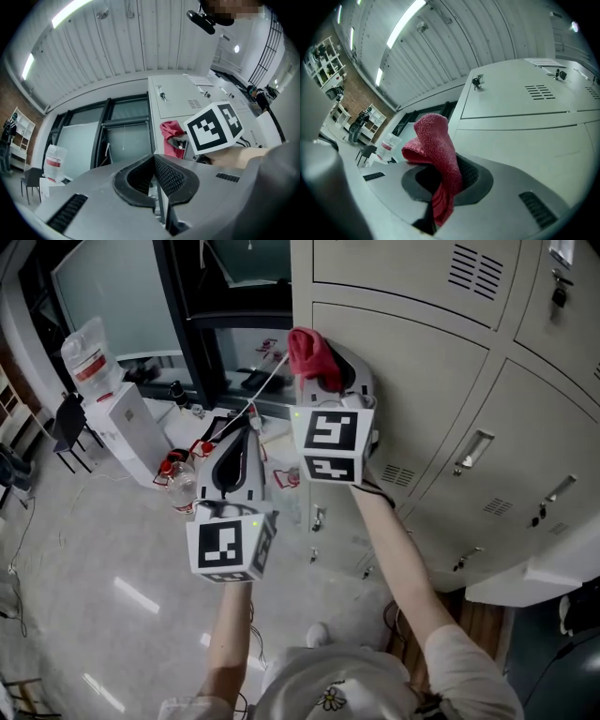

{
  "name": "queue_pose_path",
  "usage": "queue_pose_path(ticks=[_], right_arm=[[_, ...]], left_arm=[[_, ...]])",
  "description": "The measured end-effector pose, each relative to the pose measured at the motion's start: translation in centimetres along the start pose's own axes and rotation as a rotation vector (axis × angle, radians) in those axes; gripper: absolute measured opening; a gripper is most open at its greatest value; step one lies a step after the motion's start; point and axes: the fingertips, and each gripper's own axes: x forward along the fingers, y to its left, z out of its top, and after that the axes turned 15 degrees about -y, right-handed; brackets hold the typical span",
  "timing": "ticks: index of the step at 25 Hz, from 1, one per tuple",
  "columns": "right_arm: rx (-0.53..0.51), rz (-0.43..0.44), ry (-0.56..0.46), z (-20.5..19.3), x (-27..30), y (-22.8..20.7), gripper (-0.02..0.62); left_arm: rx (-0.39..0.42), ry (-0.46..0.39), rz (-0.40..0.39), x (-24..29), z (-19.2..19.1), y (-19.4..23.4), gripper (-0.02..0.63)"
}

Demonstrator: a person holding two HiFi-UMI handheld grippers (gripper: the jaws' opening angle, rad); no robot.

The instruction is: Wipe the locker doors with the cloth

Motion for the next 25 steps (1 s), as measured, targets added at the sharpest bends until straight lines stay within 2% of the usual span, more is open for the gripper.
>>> queue_pose_path(ticks=[14, 25], right_arm=[[-0.093, -0.027, 0.011, -0.2, -0.1, -0.8, 0.032], [-0.148, -0.145, 0.014, 0.1, -5.1, -8.3, 0.032]], left_arm=[[-0.017, 0.008, 0.013, 0.6, -0.7, 0.4, 0.015], [-0.059, 0.005, -0.036, 1.8, -1.2, -2.7, 0.015]])
